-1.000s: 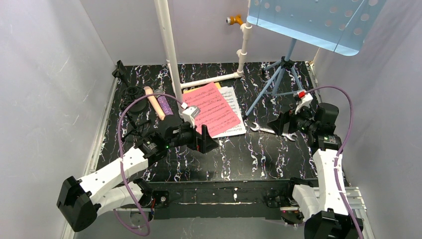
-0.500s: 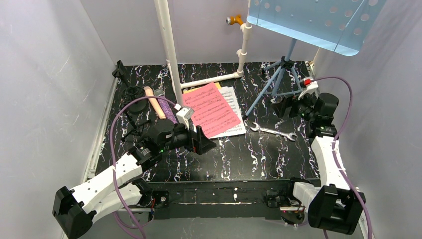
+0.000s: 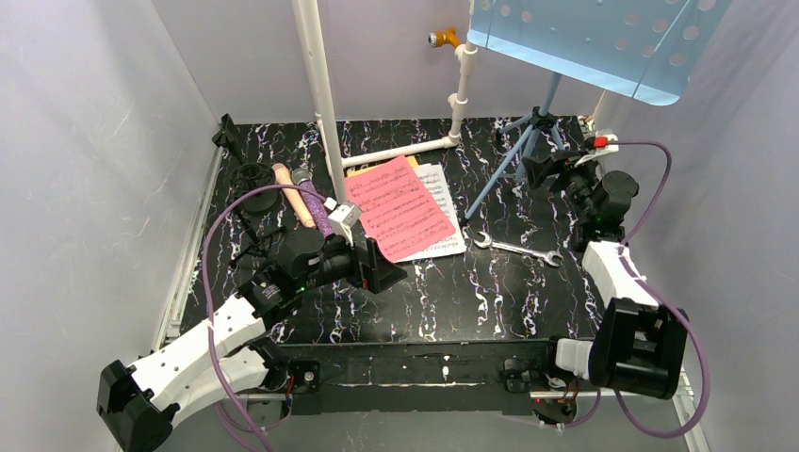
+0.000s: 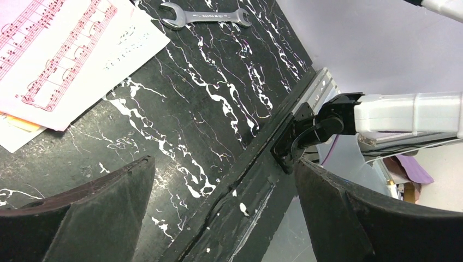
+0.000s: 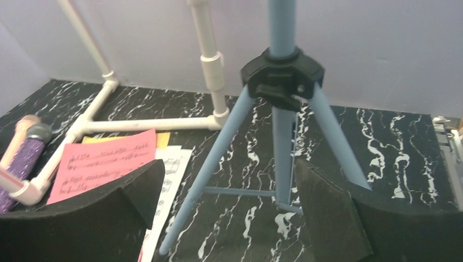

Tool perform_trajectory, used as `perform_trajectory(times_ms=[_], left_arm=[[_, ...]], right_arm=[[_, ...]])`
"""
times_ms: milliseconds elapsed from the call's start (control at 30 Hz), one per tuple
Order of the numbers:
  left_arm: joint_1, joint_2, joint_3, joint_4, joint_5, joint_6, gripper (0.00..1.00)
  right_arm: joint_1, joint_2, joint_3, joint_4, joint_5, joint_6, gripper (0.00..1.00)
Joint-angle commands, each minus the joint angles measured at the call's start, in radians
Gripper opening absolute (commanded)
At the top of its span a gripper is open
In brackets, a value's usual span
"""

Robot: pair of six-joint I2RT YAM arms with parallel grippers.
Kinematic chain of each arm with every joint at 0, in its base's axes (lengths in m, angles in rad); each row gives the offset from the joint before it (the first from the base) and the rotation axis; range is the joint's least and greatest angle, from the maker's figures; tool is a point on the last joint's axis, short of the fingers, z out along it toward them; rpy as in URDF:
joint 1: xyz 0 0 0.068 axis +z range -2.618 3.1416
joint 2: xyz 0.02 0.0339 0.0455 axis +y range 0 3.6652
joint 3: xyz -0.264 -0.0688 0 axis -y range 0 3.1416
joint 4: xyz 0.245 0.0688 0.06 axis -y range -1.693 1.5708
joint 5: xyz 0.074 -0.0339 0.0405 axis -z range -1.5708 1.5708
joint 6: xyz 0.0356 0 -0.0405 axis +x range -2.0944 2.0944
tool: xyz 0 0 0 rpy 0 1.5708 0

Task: Pack up the instrument practice props
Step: Pick up the music stand from the corner of the board.

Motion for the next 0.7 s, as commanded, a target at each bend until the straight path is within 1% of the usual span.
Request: perform_trajectory(times_ms=[0, 300, 500, 667], left_arm=[[0.000, -0.025, -0.010, 0.004, 0.006, -0.021, 0.98], [-0.001, -0.020, -0.010, 0.023, 0.021, -0.066, 0.98], [-0.001, -0.017, -0.001, 0.008, 0.026, -0.084, 0.98], [-0.001, -0.024, 0.002, -0.005, 0.020, -0.089, 0.98]], right_arm=[[-0.004, 0.066, 0.110, 0.166, 0.072, 0.005, 0.98], [-0.005, 0.205, 0.238, 0.238, 0.027, -0.017, 0.98], [-0.005, 0.266, 0.327, 0.250, 0.069, -0.014, 0.98], [-0.003, 0.315, 0.387, 0.251, 0.060, -0.001, 0.97]])
